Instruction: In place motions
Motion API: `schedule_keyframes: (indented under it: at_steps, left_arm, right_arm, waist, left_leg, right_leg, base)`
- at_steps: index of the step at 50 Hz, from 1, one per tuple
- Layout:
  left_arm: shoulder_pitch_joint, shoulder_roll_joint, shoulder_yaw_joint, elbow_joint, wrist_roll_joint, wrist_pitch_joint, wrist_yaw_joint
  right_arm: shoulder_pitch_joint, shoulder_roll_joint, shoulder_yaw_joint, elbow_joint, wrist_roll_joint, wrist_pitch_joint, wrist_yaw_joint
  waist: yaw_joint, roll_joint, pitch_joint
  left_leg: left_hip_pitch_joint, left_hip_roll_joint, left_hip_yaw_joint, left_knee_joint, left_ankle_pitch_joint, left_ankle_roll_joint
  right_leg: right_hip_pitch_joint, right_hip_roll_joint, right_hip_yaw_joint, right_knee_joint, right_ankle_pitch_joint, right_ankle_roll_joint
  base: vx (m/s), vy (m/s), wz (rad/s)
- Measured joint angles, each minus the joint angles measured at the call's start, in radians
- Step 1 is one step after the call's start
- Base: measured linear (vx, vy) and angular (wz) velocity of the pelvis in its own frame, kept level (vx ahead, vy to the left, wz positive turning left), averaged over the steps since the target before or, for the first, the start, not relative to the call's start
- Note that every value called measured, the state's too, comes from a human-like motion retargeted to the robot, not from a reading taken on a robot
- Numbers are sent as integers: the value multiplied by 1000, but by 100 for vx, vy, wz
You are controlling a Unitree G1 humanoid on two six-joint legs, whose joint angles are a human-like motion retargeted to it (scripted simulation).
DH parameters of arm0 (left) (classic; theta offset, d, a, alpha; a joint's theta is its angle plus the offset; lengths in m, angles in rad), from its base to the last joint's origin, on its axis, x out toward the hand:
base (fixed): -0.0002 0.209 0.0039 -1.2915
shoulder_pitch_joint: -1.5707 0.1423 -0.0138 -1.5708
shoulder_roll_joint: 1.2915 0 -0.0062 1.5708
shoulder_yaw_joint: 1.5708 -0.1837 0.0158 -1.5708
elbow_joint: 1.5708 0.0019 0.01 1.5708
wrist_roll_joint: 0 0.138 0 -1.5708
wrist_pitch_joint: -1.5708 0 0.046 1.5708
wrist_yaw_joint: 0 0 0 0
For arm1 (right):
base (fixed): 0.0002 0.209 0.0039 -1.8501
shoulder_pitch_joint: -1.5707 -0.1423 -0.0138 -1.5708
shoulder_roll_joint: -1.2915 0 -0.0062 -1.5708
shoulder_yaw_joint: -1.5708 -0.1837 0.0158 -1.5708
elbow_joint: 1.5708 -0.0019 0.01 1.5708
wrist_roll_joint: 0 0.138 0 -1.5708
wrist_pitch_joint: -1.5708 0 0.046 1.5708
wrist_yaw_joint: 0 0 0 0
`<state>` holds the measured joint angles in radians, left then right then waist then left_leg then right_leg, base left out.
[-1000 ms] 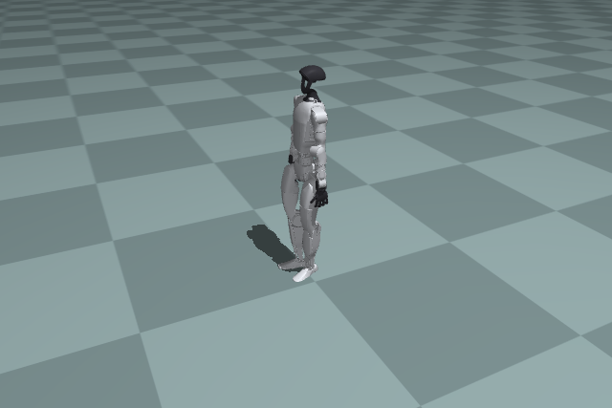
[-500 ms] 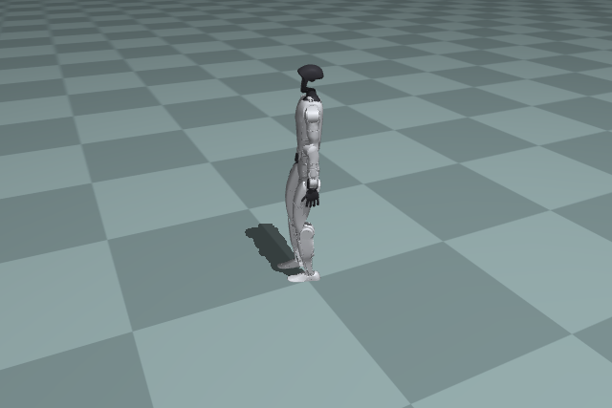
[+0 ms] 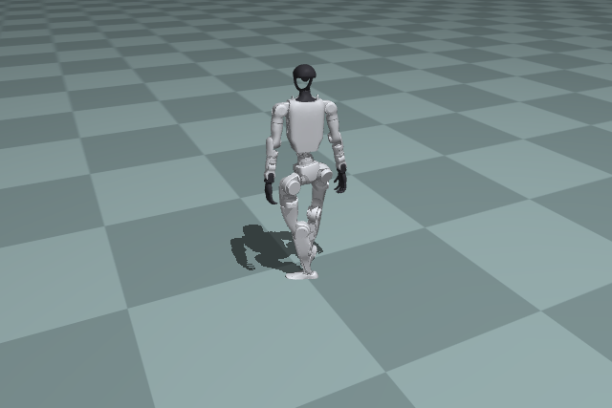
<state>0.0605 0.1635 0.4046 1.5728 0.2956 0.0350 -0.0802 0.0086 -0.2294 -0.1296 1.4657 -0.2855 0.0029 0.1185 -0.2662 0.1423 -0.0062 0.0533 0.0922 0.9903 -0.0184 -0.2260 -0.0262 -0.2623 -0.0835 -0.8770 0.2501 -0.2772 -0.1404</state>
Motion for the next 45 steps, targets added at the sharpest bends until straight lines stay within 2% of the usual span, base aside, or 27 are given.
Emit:
schedule_keyframes:
  at_steps: [3,5,7,9,12,15,18,22,26,29,32,35,38,42,45]
  left_arm:
    - [-11,-7,-13,-13,5,0,-4]
    - [-26,-10,-29,-24,19,3,-10]
    - [-37,-14,-44,-43,29,4,-16]
    - [-45,-20,-57,-63,24,0,-20]
    - [-65,-33,-78,-80,0,-4,-26]
    - [-90,-58,-92,-84,-18,-7,-33]
    - [-94,-84,-99,-101,-20,-18,-61]
    - [-82,-100,-126,-133,-4,-32,-87]
    - [-61,-98,-131,-130,23,-34,-87]
    - [-34,-93,-112,-118,27,-34,-78]
    - [-12,-82,-85,-101,19,-34,-67]
    - [2,-75,-51,-73,11,-28,-52]
    - [10,-74,-23,-49,-3,-23,-39]
    - [11,-77,5,-46,-8,-18,-33]
    - [4,-83,15,-56,-7,-19,-28]
  right_arm:
    - [13,-17,-38,39,32,14,-25]
    - [22,-30,-64,76,68,23,-43]
    - [32,-37,-86,113,99,30,-54]
    - [42,-36,-104,138,112,40,-63]
    - [61,-18,-133,145,117,47,-67]
    - [78,6,-156,124,112,45,-55]
    - [86,27,-159,96,88,43,-50]
    - [68,58,-145,66,75,38,-55]
    - [37,85,-100,21,59,30,-36]
    - [10,97,-59,-13,25,20,-26]
    - [-26,106,-16,-40,1,13,-18]
    - [-66,112,28,-52,-2,9,-5]
    - [-99,119,63,-57,5,8,0]
    - [-115,128,92,-74,14,2,4]
    - [-108,127,96,-78,13,-4,5]
  waist:
    - [0,37,-11]
    - [11,41,-24]
    - [33,28,-39]
    - [33,22,-47]
    - [-12,37,-50]
    - [-50,63,-53]
    - [-57,83,-85]
    - [-56,70,-102]
    - [-47,-1,-114]
    - [-34,-83,-123]
    - [-15,-151,-113]
    - [8,-172,-95]
    - [8,-195,-74]
    - [23,-234,-39]
    - [45,-248,-17]
  left_leg:
    - [7,25,64,15,-19,-20]
    - [16,17,95,23,-32,-34]
    - [36,-7,137,27,-44,-51]
    - [53,-16,170,37,-50,-64]
    - [68,-1,184,56,-47,-72]
    - [89,18,208,62,-35,-84]
    - [96,22,235,68,-10,-94]
    - [129,19,245,103,52,-87]
    - [172,4,179,207,152,-1]
    - [167,8,75,376,219,121]
    - [89,65,-81,650,251,244]
    - [-37,91,-268,843,219,233]
    - [-111,69,-365,884,161,234]
    - [-194,16,-438,825,87,241]
    - [-261,-58,-554,696,77,200]
  right_leg:
    - [71,-37,-250,18,-20,47]
    - [102,-49,-344,8,18,65]
    - [94,-52,-312,-10,104,62]
    - [64,-42,-207,-15,140,30]
    - [65,-24,-188,-30,139,22]
    - [65,-4,-143,-29,131,46]
    - [39,14,-85,-26,120,46]
    - [15,24,28,-26,105,35]
    - [12,2,172,-44,106,18]
    - [14,-37,301,-49,104,15]
    - [20,-59,427,-44,105,16]
    - [26,-28,520,-56,122,0]
    - [34,-22,582,-54,139,-10]
    - [47,-30,661,-51,167,-19]
    - [57,-24,709,-61,193,-24]
  base:
    - [-25,36,-221]
    - [-20,28,-199]
    - [-20,22,-190]
    - [-24,15,-143]
    - [-29,10,-55]
    - [-21,9,-49]
    - [-15,2,-103]
    - [-15,-1,-125]
    - [-13,-3,-161]
    - [-2,-5,-193]
    - [-5,-9,-212]
    - [-6,-5,-211]
    - [-9,-3,-171]
    - [-9,-1,-162]
    - [-2,-1,-144]
